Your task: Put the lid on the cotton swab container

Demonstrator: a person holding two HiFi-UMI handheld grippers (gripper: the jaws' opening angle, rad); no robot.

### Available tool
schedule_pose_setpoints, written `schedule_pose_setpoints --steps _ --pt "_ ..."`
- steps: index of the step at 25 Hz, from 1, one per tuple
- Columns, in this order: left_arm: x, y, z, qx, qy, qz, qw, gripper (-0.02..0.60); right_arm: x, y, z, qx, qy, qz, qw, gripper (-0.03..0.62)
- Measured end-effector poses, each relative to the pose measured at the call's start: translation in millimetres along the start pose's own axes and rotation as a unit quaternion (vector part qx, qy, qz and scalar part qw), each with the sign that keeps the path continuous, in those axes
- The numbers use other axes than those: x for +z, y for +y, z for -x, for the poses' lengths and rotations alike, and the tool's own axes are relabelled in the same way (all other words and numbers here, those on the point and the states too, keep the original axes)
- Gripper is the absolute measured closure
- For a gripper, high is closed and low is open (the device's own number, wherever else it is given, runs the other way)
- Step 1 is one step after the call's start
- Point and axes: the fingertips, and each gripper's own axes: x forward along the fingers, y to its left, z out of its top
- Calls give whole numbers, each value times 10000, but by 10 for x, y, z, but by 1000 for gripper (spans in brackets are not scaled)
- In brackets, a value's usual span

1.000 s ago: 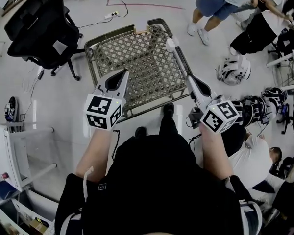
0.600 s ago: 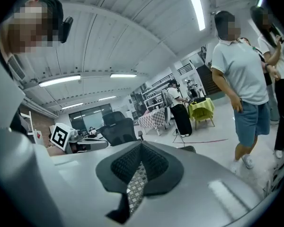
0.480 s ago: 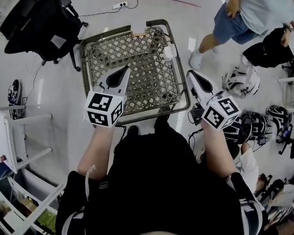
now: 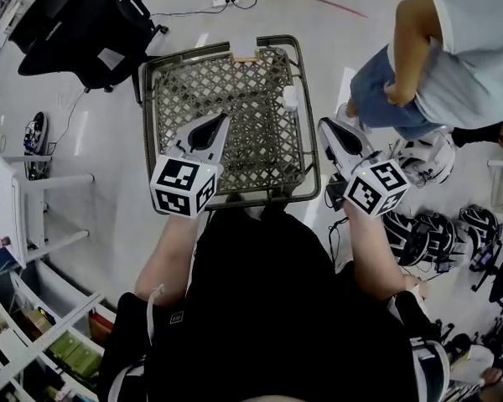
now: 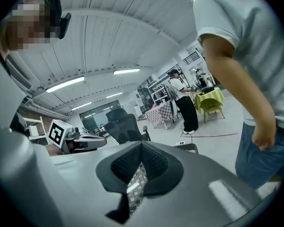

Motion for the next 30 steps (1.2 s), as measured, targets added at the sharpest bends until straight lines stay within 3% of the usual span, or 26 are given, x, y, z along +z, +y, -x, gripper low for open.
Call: schedule_pose_setpoints --steps 6,16,30 --pt "-29 124 -145 -77 27 35 10000 575 -41 -13 -273 15 221 62 9997 583" --pt "-70 350 -651 -503 278 -62 9983 575 -1 -417 -586 -612 379 -132 9973 583" --pt "-884 242 -1697 -1183 899 94 9889 548 -748 -1244 -978 -1129 939 -542 9877 583"
